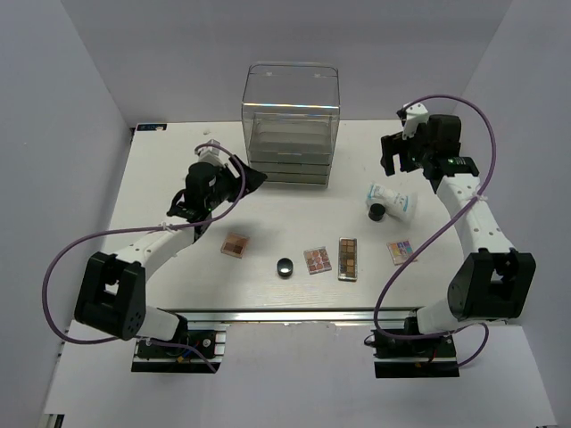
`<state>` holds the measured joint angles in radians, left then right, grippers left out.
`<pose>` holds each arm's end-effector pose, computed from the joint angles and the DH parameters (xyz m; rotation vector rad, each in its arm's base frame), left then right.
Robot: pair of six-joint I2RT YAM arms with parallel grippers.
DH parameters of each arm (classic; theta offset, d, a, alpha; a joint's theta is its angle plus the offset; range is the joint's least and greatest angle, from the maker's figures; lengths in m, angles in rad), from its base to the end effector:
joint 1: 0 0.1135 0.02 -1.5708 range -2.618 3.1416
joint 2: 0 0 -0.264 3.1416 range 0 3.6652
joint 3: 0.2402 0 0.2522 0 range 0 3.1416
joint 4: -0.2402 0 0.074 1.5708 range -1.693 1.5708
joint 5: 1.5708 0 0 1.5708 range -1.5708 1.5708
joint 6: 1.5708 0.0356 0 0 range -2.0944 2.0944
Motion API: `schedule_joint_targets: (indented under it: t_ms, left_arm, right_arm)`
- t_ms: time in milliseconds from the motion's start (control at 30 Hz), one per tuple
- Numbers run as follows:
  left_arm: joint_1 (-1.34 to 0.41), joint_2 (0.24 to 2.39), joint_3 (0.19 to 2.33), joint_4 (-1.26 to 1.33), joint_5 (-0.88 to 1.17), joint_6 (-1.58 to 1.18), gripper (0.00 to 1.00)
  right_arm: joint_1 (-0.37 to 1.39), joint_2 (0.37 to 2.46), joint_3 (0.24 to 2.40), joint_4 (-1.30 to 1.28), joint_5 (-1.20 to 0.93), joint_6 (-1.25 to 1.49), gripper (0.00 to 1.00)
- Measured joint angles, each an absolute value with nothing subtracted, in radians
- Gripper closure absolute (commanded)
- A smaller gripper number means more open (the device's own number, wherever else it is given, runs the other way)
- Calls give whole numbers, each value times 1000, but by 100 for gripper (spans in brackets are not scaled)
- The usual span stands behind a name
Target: Organize the makeup
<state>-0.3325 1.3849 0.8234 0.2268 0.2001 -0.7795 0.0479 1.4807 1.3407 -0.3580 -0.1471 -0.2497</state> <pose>0.2939 -0.1090 0.2575 -0.3053 1.9899 -0.9247 0.3425 0.0216 0.3495 -0.3948 2.0249 0.0277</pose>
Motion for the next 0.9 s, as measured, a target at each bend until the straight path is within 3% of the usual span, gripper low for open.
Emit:
schedule_joint_targets:
  t_ms: [67,167,267,433,567,600,700,733,767,800,833,900]
  left_arm:
    - [-353,1408,824,252,202,-797,46]
    - [-381,1465,826,297,211,-828,72]
    - [-402,1530,837,334,222,-860,84]
    - [-423,1617,846,445,226,-923,85]
    - [-439,1694,867,573,218,-982,85]
    - [-442,1716,879,603,215,-995,85]
    - [-458,1780,909,698,194,-1032,75]
    - [-465,1800,919,730,183,-1047,68]
    - [-471,1819,929,752,173,-1056,63]
    - [-475,1831,936,767,164,-1064,58]
    - [-477,1843,944,777,155,-1075,52]
    - [-483,1863,966,792,136,-1090,47]
  right_arm:
    - [48,1458,1314,-364,-206,-311,11]
    - [53,1397,1260,-374,-287,-403,11]
    - [69,1340,1225,-394,-349,-477,11]
    - [84,1314,1207,-408,-448,-552,11]
    - [84,1304,1139,-395,-545,-548,36]
    - [84,1300,1116,-384,-572,-540,47]
    - [84,1288,1065,-345,-644,-497,57]
    - [84,1287,1055,-327,-661,-474,68]
    - [84,1287,1050,-303,-673,-447,71]
    - [84,1287,1049,-285,-678,-420,71]
    - [84,1287,1049,-262,-680,-385,59]
    - [81,1288,1049,-212,-679,-311,44]
